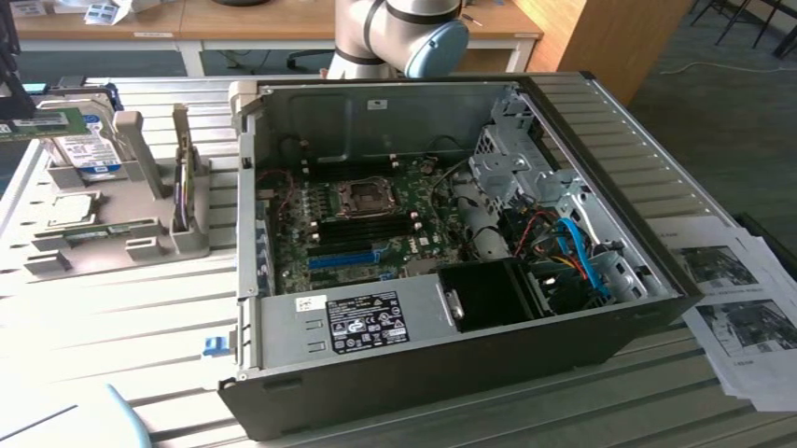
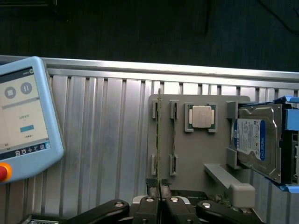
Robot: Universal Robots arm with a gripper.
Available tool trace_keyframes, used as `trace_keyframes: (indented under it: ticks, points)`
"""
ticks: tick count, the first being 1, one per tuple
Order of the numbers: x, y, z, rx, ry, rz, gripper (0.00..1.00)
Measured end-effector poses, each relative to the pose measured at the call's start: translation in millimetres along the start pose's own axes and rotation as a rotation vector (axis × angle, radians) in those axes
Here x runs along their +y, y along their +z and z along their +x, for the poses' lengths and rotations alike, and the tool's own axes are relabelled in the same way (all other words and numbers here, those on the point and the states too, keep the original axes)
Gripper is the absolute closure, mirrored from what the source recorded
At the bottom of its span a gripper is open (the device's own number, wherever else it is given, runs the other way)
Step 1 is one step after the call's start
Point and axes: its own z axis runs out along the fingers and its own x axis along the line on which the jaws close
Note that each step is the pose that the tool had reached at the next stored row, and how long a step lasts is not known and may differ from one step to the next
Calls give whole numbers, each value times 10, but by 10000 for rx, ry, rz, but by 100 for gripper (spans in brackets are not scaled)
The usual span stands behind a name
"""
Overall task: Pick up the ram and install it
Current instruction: 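Pick up the ram and move it above insertion slot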
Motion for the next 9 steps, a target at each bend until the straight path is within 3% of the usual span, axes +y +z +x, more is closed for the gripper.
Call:
trace_keyframes:
  ticks: [9]
  points:
    - [-93, -1, 4, 1, -1, -3, 89]
